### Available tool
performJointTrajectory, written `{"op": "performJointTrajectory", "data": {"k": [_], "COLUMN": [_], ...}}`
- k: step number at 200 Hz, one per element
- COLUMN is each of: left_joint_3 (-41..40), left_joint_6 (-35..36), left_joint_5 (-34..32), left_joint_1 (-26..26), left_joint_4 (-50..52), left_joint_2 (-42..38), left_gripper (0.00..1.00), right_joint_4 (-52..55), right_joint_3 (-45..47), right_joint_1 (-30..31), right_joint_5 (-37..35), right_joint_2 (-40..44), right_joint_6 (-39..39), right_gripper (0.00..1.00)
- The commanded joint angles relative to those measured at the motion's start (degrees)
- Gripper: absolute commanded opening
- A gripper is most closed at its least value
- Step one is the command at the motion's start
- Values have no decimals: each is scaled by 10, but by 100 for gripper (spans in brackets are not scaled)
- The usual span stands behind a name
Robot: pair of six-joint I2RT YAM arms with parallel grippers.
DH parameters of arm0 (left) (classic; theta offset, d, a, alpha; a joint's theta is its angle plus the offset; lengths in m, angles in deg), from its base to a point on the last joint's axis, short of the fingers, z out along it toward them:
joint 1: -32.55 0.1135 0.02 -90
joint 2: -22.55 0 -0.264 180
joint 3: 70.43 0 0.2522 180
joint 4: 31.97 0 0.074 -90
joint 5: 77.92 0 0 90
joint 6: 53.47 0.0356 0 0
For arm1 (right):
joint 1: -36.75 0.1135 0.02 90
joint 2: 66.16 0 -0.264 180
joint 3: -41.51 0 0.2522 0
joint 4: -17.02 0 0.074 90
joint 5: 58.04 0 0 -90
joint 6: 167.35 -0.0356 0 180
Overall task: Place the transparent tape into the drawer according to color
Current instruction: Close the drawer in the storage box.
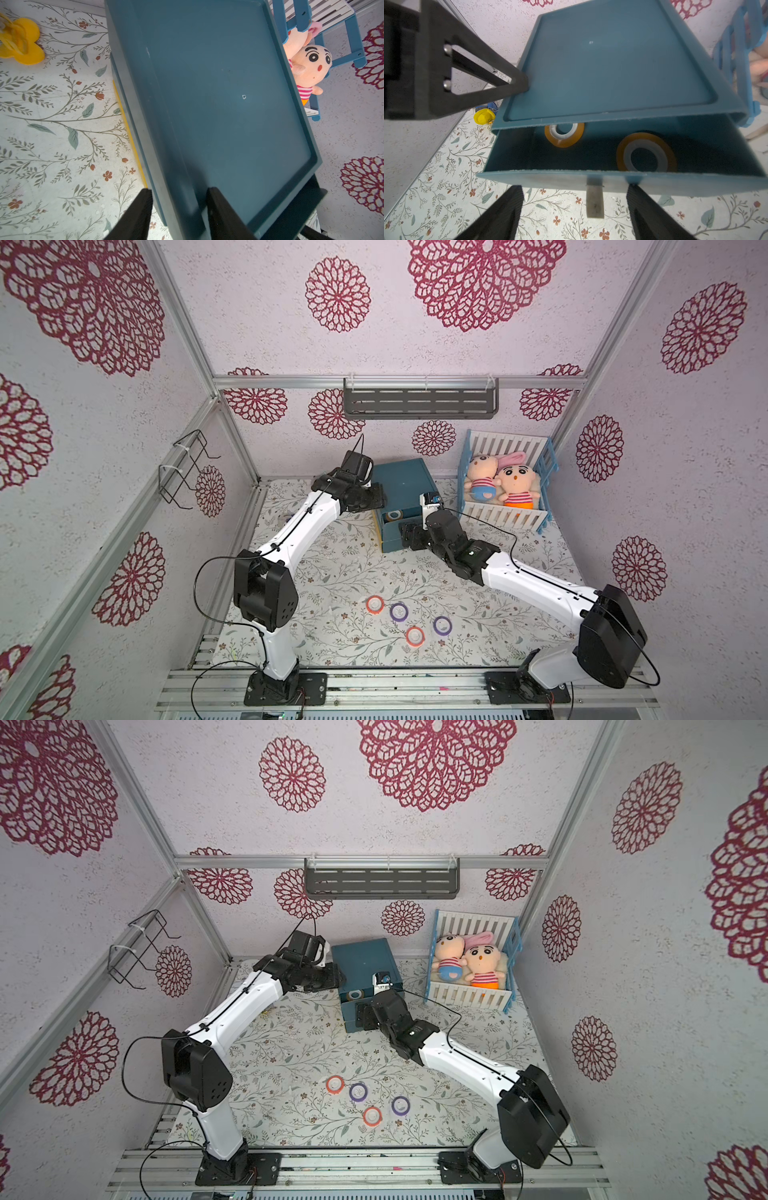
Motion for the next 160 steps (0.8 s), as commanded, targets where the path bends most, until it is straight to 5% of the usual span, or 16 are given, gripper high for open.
{"op": "performJointTrajectory", "data": {"k": [1,160], "left_joint_3": [-13,-32], "left_joint_6": [11,15], "left_joint_5": [8,19], "left_joint_1": [4,4], "left_joint_4": [9,2], "left_joint_2": [-14,-25], "left_gripper": [49,48], "right_joint_4": [-50,-93], "right_joint_3": [-22,-55], "right_joint_1": [3,3], "right_joint_5": [-24,-44], "right_joint_2": [-2,-66], "right_joint_6": [23,45], "right_gripper": [84,84]}}
